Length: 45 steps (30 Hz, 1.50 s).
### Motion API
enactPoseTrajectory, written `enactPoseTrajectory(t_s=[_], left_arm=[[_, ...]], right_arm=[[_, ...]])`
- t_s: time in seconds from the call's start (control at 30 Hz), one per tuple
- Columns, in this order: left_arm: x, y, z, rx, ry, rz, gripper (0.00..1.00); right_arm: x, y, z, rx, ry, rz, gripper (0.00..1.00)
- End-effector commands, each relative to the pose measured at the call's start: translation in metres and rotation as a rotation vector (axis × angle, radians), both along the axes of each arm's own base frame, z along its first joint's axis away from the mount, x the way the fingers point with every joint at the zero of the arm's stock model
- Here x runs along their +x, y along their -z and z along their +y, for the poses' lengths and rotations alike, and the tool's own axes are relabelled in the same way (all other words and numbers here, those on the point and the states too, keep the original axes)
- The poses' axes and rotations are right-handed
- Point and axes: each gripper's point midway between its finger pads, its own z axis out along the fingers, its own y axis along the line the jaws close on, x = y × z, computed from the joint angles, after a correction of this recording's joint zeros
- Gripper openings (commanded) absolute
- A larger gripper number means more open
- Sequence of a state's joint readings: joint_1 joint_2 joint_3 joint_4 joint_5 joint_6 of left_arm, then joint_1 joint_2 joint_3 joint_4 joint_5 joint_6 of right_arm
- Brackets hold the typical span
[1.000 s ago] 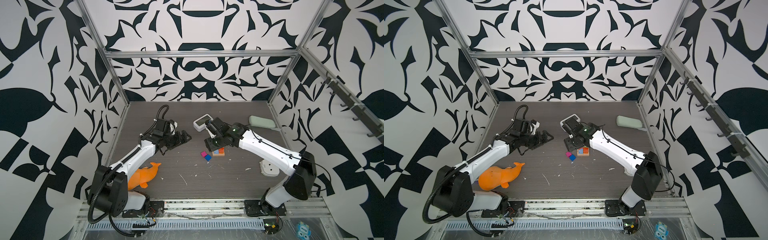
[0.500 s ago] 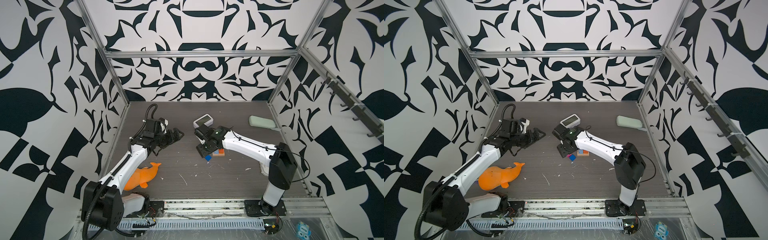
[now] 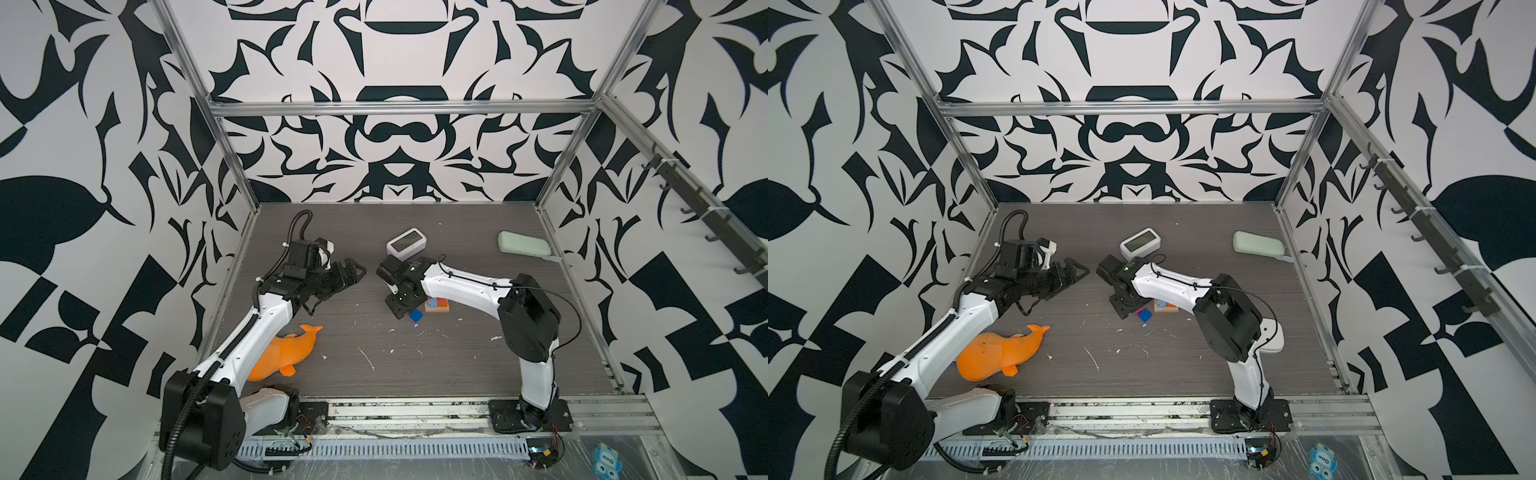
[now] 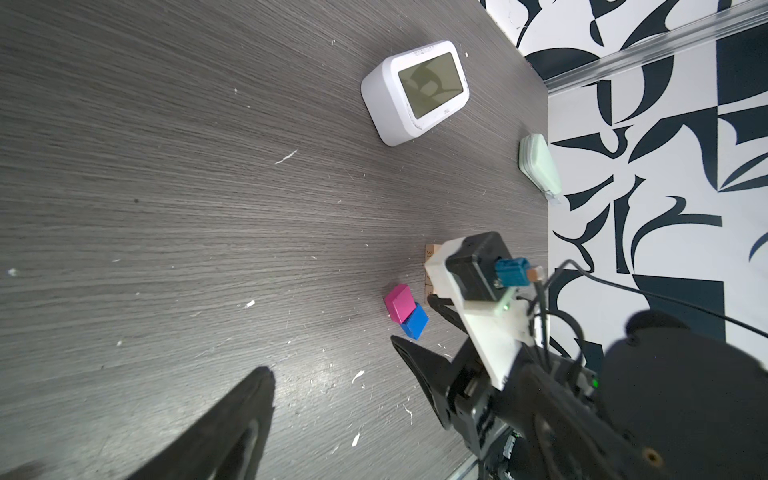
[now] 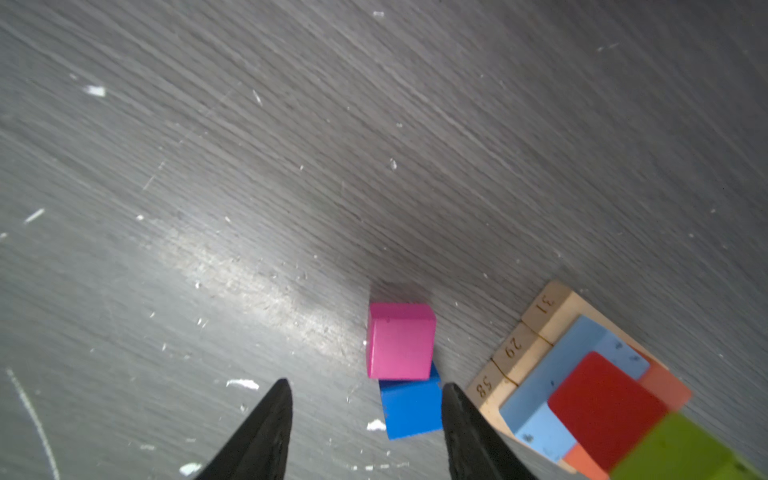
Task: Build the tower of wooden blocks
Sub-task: 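Move the right gripper down over the magenta cube, then close the right gripper on the magenta cube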
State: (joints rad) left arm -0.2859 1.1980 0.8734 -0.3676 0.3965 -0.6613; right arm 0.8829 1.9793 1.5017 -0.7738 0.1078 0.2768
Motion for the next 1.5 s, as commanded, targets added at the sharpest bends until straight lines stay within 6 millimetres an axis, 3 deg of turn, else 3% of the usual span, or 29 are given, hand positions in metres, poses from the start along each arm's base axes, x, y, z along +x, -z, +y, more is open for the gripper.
enactPoseTrajectory(t_s=[0.0, 0.87, 1.2, 1.47], left_arm=[[-0.005, 0.005, 0.002, 0.002, 0.002, 0.015, 0.94], [-0.003, 0.008, -0.001, -0.017, 0.006, 0.016, 0.94], [-0.002, 0.008, -0.001, -0.019, 0.006, 0.017, 0.94], [-0.001, 0.010, -0.002, -0.023, 0.007, 0.020, 0.94]], right_arm=[[0.012, -0.009, 0.005, 0.018, -0.004, -0.042, 0.60], [0.009, 0.032, -0.008, -0.015, 0.037, 0.060, 0.51], [0.007, 0.028, -0.014, -0.029, 0.059, 0.058, 0.42], [0.010, 0.015, -0.014, -0.013, 0.105, 0.042, 0.25]])
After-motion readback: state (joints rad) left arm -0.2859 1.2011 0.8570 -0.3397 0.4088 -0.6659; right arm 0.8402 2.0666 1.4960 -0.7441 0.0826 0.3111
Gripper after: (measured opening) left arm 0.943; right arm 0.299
